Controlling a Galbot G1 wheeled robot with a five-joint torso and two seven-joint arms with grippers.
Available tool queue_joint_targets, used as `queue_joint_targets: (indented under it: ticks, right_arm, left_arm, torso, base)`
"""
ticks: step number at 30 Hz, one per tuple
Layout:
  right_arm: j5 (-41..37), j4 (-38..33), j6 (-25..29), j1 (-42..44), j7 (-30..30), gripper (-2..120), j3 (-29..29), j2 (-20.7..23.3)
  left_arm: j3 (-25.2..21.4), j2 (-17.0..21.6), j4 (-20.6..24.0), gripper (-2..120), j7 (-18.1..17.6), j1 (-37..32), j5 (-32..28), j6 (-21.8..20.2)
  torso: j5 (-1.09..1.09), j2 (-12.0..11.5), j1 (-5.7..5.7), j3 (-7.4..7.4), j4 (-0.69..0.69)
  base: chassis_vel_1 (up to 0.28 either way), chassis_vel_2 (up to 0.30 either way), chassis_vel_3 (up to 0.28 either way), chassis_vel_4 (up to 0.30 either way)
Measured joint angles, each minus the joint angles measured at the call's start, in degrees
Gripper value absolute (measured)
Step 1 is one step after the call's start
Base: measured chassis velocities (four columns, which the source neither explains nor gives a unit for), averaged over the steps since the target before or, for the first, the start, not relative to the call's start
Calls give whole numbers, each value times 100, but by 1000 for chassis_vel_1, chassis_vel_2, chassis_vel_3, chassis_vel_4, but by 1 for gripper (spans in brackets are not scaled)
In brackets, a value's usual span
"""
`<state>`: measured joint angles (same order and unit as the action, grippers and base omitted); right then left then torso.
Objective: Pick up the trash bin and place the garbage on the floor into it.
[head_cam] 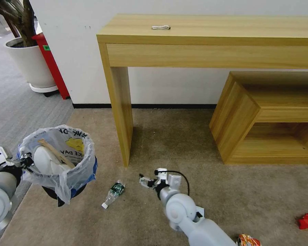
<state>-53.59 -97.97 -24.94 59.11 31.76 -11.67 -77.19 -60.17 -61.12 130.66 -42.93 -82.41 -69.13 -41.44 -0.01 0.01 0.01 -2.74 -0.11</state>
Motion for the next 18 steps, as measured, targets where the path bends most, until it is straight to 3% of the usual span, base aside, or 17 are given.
queue_joint_targets:
  ticks: [8, 18]
  right_arm:
    - [48, 890, -15, -279, 58, 100, -414, -534]
    - [259, 1669, 15, -395, -56, 100, -277, -1281]
  left_arm:
    - [-55, -76, 47, 2, 1, -31, 11, 0]
    - [-105, -176, 230, 2, 10, -133, 7, 0]
  torso:
    - [0, -1, 0, 0, 0]
    - [0, -1, -1, 0, -1]
  base:
    - [0, 0, 0, 0]
    - [0, 0, 0, 0]
